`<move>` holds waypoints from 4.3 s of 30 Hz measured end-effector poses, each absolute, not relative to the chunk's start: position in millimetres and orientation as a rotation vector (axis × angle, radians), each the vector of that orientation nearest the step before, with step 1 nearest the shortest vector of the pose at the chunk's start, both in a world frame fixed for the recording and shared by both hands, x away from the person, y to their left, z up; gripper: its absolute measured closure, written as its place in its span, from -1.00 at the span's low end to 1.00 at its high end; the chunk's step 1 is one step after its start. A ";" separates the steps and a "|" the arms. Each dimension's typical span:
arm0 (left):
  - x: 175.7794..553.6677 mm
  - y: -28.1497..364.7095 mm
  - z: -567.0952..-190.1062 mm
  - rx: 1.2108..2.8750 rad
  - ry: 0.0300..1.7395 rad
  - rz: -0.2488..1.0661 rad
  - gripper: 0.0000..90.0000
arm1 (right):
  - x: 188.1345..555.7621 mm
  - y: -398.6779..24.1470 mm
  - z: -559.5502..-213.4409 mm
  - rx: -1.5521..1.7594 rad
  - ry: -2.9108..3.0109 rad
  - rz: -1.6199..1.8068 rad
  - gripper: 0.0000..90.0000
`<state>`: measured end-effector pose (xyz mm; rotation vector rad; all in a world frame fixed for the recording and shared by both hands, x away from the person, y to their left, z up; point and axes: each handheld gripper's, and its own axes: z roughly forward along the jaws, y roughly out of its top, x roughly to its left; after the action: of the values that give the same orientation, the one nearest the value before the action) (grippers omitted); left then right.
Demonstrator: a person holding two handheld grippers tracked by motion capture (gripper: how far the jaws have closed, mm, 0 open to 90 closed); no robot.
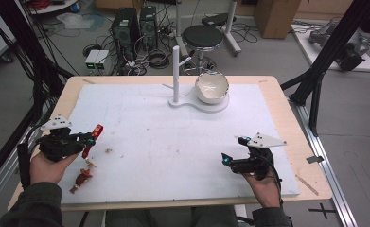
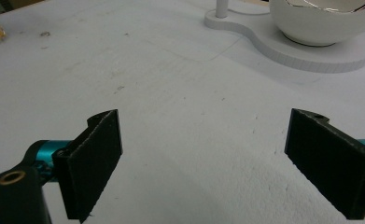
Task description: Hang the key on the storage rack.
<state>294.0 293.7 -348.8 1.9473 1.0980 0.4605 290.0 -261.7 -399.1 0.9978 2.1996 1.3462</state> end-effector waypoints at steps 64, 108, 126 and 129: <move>337.9 211.9 -269.1 1.882 0.753 0.423 0.66 | 291.8 -266.8 -391.2 0.987 2.180 1.354 -0.78; 438.3 127.9 -272.1 1.887 0.707 0.249 0.66 | 293.4 -276.9 -379.6 0.966 2.161 1.345 -0.78; 480.3 102.0 -289.8 1.905 0.753 0.165 0.66 | 295.7 -279.5 -380.4 0.977 2.163 1.339 -0.77; 487.6 100.7 -295.7 1.882 0.773 0.136 0.66 | 296.4 -279.4 -381.1 0.969 2.162 1.335 -0.78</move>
<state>487.6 100.7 -295.7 1.8820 0.7732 0.1355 296.4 -279.4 -381.1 0.9686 2.1618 1.3349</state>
